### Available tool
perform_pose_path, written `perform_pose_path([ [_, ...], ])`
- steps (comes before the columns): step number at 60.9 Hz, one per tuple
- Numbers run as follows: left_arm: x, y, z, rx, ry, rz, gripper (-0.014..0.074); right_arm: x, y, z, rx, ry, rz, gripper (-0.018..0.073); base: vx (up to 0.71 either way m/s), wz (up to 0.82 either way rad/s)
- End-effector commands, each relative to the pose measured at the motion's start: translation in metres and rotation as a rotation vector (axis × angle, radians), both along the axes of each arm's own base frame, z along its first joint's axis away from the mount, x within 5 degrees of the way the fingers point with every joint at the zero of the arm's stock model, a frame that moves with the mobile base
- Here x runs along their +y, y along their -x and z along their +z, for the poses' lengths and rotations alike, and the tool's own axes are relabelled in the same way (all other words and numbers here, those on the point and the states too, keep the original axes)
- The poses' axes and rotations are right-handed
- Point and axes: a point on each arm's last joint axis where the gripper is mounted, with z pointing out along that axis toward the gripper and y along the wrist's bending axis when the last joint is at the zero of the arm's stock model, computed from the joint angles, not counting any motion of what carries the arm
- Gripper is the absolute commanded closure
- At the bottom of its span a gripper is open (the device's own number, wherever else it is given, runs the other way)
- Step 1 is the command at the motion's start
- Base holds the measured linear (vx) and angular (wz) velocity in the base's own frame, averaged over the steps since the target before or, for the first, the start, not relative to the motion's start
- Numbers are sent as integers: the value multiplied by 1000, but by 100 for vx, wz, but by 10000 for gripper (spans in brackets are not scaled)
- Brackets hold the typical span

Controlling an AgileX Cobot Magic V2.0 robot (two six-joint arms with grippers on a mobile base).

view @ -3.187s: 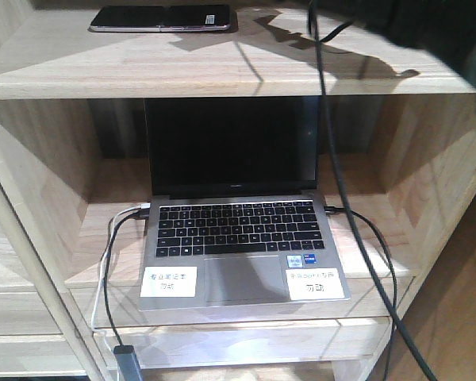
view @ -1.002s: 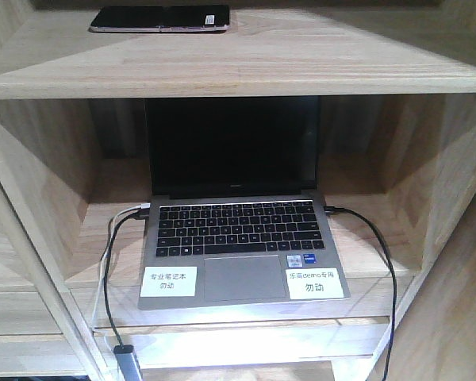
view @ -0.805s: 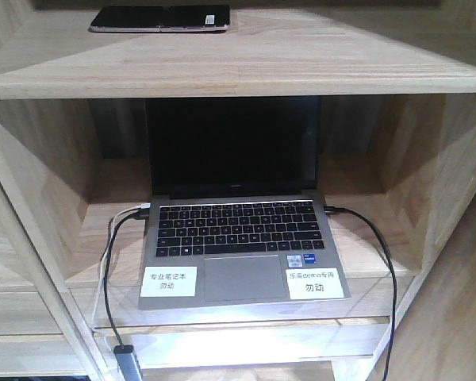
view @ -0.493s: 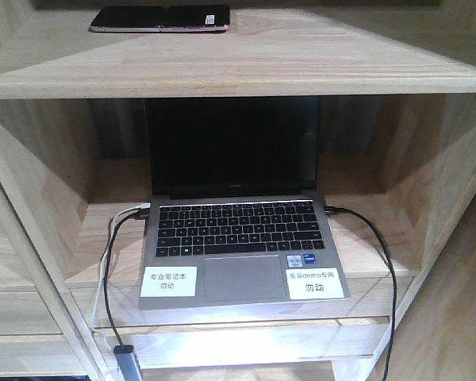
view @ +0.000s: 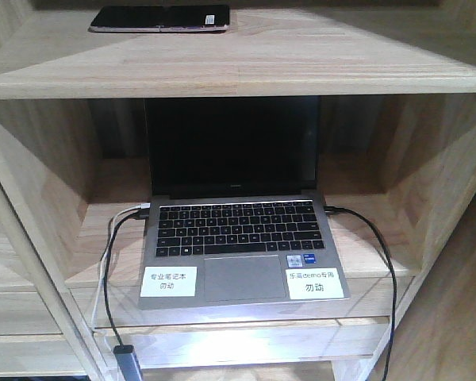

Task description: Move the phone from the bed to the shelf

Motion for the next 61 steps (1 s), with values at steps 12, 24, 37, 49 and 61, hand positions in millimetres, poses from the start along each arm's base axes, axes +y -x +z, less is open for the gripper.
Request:
perform_pose_path([
  [12, 0, -1, 6, -76, 14, 6, 596, -13, -6, 4, 19, 9, -157, 568, 0, 0],
  [24, 0, -1, 6, -76, 14, 6, 596, -17, -8, 2, 3, 55, -213, 568, 0, 0],
  [37, 0, -1, 6, -76, 14, 6, 596, -23, -16, -23, 10, 47, -330, 568, 0, 0],
  [49, 0, -1, 6, -76, 14, 6, 596, -28, -14, -53, -2, 18, -403, 568, 0, 0],
  [61, 0, -1, 6, -76, 14, 6, 596, -32, -8, -89, 21, 2, -464, 568, 0, 0],
])
